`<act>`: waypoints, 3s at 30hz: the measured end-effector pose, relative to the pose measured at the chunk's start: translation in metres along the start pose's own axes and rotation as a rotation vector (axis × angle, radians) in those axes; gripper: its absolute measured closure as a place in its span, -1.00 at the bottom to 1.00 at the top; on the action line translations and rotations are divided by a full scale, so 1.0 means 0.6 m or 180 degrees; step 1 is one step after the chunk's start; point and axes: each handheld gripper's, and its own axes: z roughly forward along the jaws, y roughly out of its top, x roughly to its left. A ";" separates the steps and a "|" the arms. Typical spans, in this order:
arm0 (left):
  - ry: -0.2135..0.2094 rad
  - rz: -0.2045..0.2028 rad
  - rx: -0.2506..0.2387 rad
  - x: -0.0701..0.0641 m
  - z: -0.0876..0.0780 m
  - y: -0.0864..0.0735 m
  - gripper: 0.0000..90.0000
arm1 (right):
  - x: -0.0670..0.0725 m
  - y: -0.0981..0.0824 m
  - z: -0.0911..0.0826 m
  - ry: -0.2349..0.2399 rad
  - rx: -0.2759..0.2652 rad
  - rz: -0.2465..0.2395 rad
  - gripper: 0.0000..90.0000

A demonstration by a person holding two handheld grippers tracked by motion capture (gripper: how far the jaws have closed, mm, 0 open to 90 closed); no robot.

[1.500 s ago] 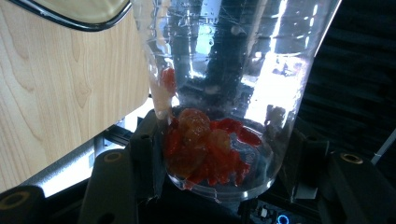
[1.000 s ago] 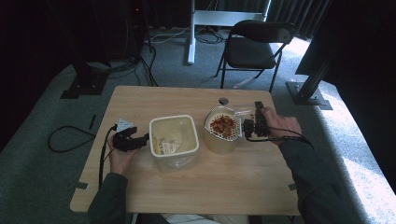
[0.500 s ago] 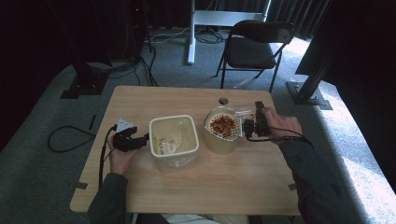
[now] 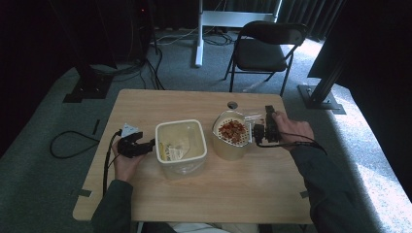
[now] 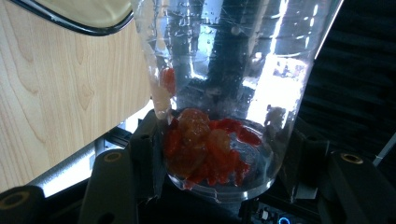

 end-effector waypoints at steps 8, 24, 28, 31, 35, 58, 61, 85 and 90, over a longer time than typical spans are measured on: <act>-0.0004 -0.0007 -0.0007 0.000 0.002 0.001 -0.37 | 0.007 -0.003 0.002 0.0006 0.0023 0.0016 -0.06; -0.0044 -0.0008 -0.0004 -0.001 0.004 0.000 -0.30 | 0.001 -0.012 -0.001 0.0617 -0.0545 0.1570 -0.06; -0.0042 -0.0011 0.0003 -0.001 0.005 -0.001 -0.30 | 0.005 -0.016 0.000 0.0857 -0.0782 0.2233 -0.06; -0.0039 -0.0024 -0.0001 -0.001 0.005 -0.002 -0.30 | 0.009 -0.017 0.001 0.1026 -0.0943 0.2685 -0.06; -0.0041 -0.0029 -0.0005 -0.001 0.006 -0.003 -0.30 | 0.010 -0.021 0.000 0.1232 -0.1176 0.3210 -0.06; 0.0062 -0.0034 0.0023 -0.005 0.019 -0.019 -0.30 | -0.006 -0.038 -0.021 0.1761 -0.2048 0.4275 -0.07; 0.0090 0.0005 0.0044 -0.005 0.021 -0.021 -0.30 | -0.009 -0.038 -0.024 0.1816 -0.2132 0.4340 -0.07; 0.0158 -0.0052 0.0089 0.001 0.033 -0.039 -0.29 | -0.030 0.016 -0.060 0.2121 -0.2635 0.4282 -0.07; 0.0151 -0.0054 0.0091 0.001 0.033 -0.039 -0.29 | -0.035 0.040 -0.066 0.2228 -0.2766 0.4251 -0.07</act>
